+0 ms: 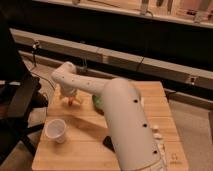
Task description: Drag the pepper across the table
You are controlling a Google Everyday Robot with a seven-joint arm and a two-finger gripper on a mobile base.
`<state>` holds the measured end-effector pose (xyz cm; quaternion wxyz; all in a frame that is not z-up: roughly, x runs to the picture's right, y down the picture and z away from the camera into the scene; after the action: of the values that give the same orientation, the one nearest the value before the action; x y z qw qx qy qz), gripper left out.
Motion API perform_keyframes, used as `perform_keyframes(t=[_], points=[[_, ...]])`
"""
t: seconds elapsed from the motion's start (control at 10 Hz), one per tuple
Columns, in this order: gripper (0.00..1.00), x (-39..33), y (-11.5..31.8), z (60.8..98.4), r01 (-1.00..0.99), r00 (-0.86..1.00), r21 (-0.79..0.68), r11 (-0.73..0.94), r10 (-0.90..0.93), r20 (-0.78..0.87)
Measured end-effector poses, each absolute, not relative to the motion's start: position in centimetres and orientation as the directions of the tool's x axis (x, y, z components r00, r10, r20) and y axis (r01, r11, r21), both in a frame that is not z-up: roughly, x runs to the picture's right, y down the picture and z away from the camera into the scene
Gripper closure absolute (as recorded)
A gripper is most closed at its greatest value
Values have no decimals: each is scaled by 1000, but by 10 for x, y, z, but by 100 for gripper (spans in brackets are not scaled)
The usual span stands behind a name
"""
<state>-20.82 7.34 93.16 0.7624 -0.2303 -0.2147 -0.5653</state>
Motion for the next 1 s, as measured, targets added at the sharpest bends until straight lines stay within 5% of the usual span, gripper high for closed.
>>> perform_keyframes(t=[1.0], points=[[20, -202, 60, 972, 960, 263, -67, 271, -800, 540]])
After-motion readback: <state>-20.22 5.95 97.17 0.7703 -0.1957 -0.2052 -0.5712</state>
